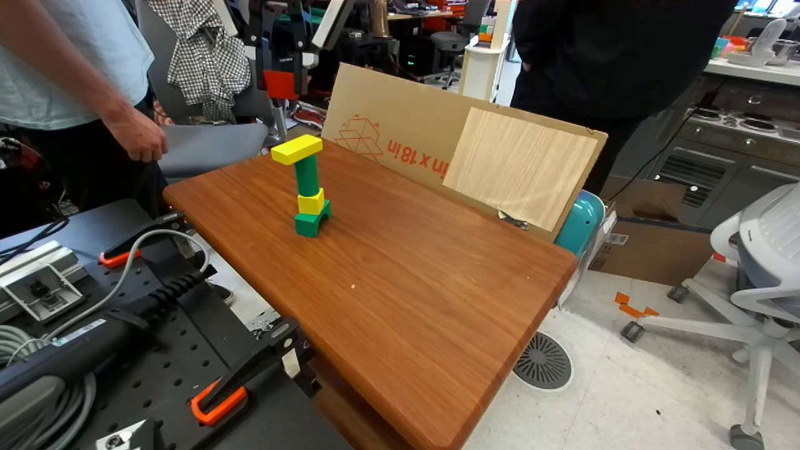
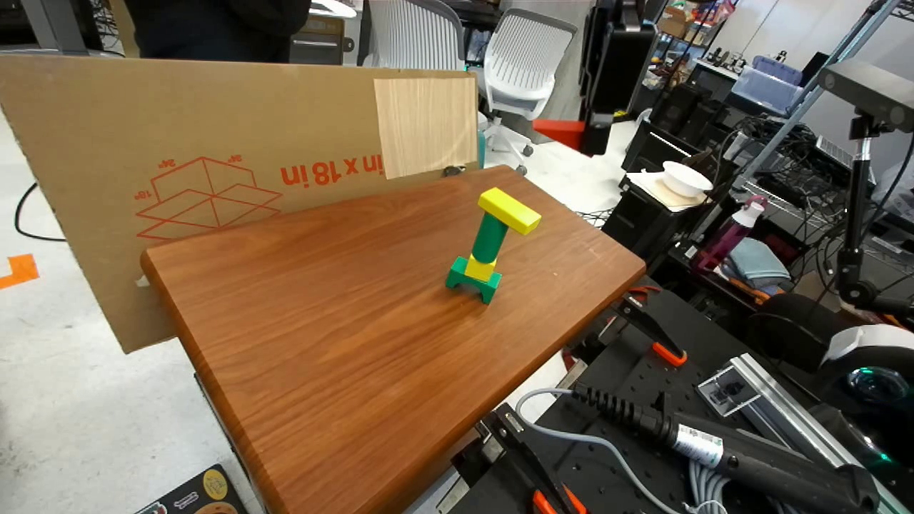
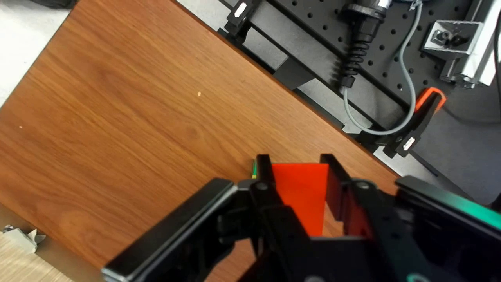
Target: Put the orange block on top of the yellow one
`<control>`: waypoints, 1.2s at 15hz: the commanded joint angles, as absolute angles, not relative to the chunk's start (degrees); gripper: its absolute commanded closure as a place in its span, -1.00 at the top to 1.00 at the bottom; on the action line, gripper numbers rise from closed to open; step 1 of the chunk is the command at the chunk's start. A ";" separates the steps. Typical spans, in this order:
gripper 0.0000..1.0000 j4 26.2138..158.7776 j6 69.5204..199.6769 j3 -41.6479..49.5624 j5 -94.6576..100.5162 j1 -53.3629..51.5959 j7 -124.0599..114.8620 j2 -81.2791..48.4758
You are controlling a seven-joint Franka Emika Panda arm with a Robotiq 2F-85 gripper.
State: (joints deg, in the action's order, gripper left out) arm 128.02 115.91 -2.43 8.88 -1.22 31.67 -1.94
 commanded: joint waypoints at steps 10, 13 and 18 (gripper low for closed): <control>-0.82 126.51 123.06 -3.40 14.06 -2.64 24.05 -9.91; -0.82 126.26 123.95 -3.72 15.14 -2.88 22.96 -10.32; -0.82 126.16 123.97 -3.83 16.20 -3.22 21.94 -10.29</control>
State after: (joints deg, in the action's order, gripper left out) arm 126.97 123.54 -3.65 14.45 -2.87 23.47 -9.73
